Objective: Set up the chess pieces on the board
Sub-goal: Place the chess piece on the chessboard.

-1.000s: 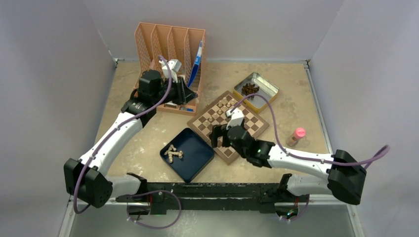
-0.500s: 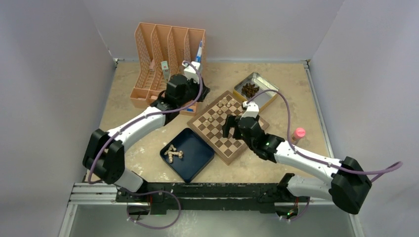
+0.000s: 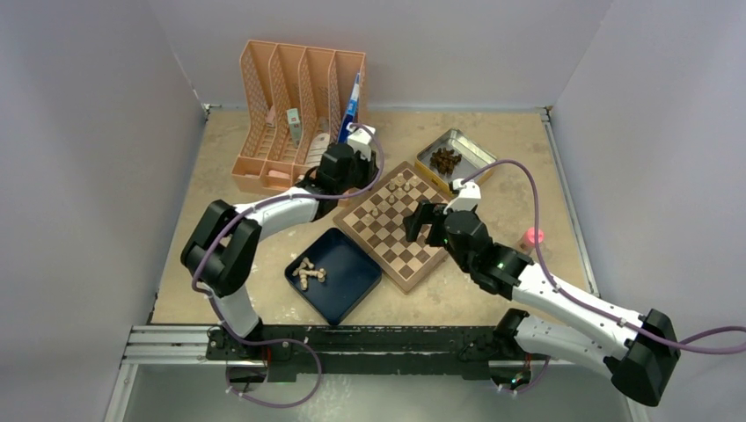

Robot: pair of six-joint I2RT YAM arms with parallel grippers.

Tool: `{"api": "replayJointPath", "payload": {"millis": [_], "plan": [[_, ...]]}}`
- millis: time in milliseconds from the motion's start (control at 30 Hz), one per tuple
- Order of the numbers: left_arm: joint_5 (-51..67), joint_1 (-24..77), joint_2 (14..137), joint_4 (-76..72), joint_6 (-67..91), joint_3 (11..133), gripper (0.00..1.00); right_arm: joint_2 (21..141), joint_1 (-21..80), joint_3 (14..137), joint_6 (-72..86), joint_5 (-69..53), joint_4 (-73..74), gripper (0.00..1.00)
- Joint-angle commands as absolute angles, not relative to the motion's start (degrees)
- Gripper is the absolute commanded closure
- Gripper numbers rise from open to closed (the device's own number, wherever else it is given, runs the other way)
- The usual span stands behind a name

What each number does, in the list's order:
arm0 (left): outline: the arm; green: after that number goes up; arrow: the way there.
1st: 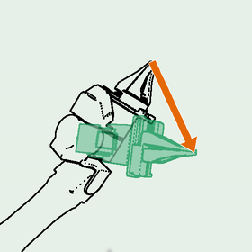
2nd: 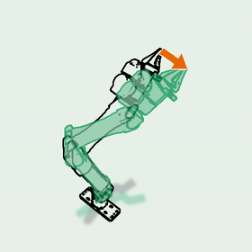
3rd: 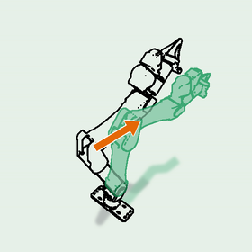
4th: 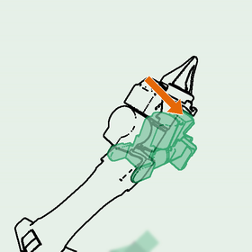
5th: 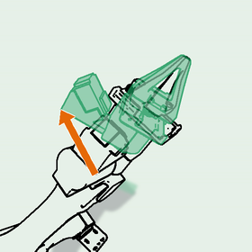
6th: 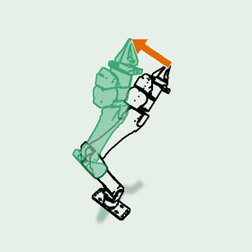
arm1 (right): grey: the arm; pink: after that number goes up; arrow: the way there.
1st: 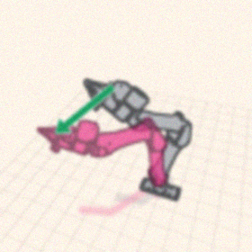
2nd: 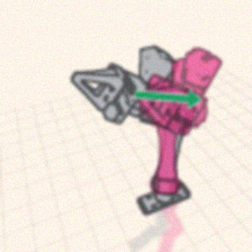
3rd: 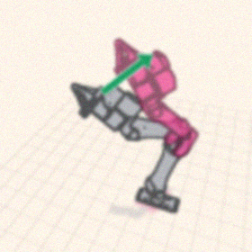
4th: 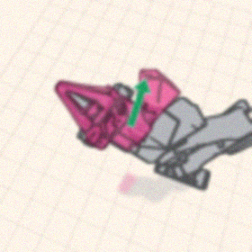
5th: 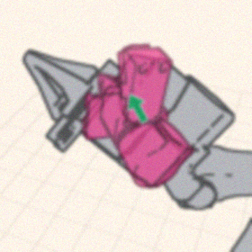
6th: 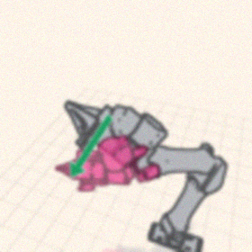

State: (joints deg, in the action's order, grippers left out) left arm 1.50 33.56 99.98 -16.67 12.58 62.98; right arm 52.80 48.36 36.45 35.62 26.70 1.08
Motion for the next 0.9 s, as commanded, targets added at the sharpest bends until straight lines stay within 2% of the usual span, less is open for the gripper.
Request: {"api": "replayJointPath", "payload": {"millis": [0, 867], "plan": [[3.0, 34.0, 100.6, -20.3, 12.3, 64.6, 0.93, 52.1, 48.3, 39.0, 36.1, 28.9, 1.7, 0.01], [3.8, 36.2, 106.7, -25.6, 13.1, 62.6, 0.92, 50.5, 48.3, 37.8, 35.1, 27.9, 1.5, 0.01]]}}
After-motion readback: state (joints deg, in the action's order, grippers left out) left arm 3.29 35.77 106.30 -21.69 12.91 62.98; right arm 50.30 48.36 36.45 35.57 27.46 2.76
